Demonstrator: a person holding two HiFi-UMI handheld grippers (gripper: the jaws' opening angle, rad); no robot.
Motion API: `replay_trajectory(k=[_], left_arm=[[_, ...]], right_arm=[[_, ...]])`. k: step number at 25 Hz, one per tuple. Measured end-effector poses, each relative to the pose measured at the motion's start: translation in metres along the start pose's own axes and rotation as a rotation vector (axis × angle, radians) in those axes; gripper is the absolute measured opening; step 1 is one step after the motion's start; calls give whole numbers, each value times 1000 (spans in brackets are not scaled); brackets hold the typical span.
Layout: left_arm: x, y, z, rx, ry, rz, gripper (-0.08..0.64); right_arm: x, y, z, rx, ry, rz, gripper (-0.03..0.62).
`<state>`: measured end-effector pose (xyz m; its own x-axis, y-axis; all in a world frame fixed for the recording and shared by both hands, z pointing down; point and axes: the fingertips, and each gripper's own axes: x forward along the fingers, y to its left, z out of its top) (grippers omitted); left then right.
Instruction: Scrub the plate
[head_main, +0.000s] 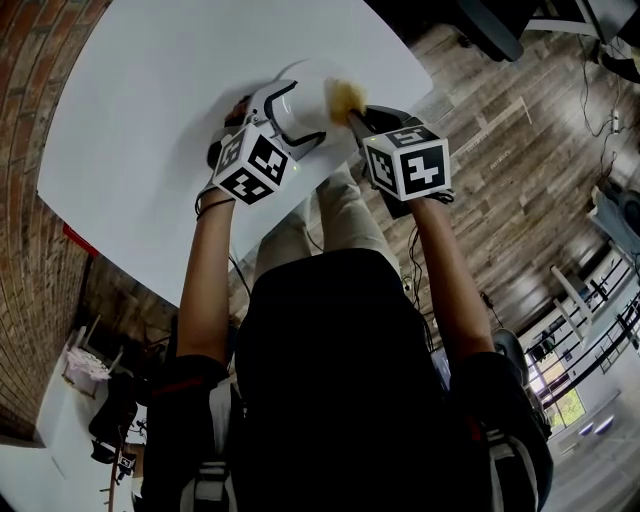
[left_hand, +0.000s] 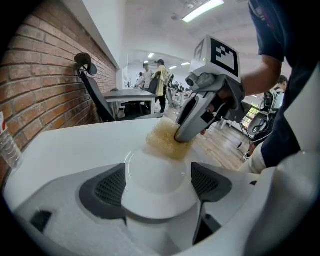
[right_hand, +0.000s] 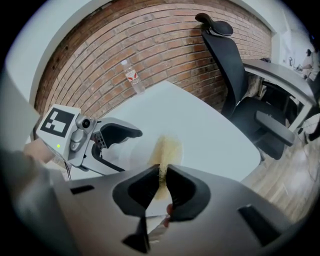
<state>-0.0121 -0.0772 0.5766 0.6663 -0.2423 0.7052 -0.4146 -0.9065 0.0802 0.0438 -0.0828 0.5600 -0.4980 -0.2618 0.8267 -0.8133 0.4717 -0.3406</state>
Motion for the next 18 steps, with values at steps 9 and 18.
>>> replay_trajectory(k=[9, 18], left_arm=[[0, 1, -3, -8, 17, -3, 391], [2, 2, -5, -7, 27, -5, 391]], right_arm=[[-1, 10, -15, 37, 74, 30, 43], [-9, 21, -35, 16, 134, 11, 41]])
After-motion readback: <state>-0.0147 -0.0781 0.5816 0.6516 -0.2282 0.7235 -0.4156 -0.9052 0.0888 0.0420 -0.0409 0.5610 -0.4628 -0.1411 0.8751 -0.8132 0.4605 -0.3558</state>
